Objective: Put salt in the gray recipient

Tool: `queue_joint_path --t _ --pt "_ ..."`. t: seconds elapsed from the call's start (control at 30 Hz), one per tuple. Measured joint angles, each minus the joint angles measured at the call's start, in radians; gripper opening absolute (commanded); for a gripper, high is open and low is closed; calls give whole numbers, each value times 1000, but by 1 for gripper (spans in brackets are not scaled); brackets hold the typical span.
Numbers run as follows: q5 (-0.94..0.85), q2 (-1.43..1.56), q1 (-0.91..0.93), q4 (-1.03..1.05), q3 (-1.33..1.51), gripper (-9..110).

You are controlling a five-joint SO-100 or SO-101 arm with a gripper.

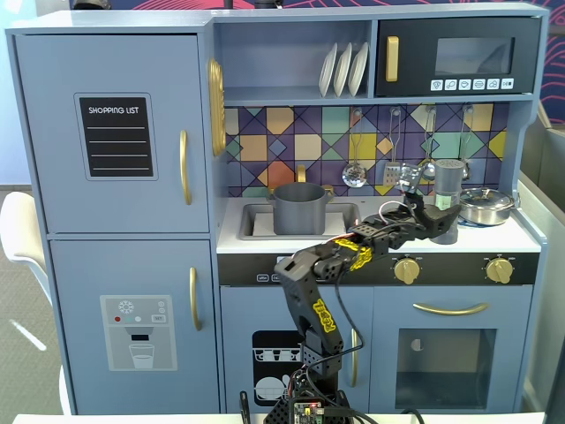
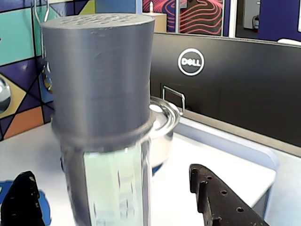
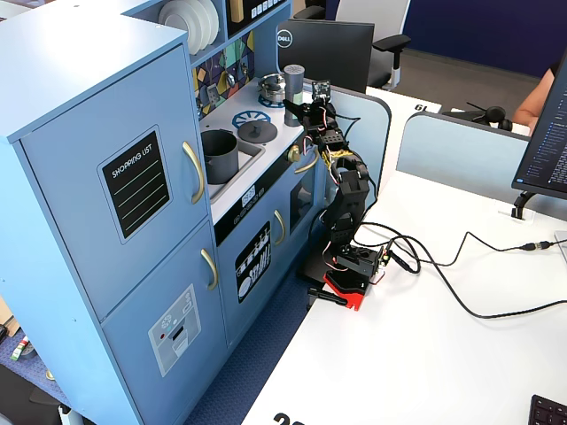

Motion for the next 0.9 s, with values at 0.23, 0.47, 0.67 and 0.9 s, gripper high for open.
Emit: queue_joint_path --t 0.23,0.47,0.67,0.9 --pt "28 -189 -15 -9 -184 44" --pt "28 -353 -37 -11 -354 44" --pt "28 -442 -55 -12 -446 28" --pt "34 -474 -86 -23 -506 0"
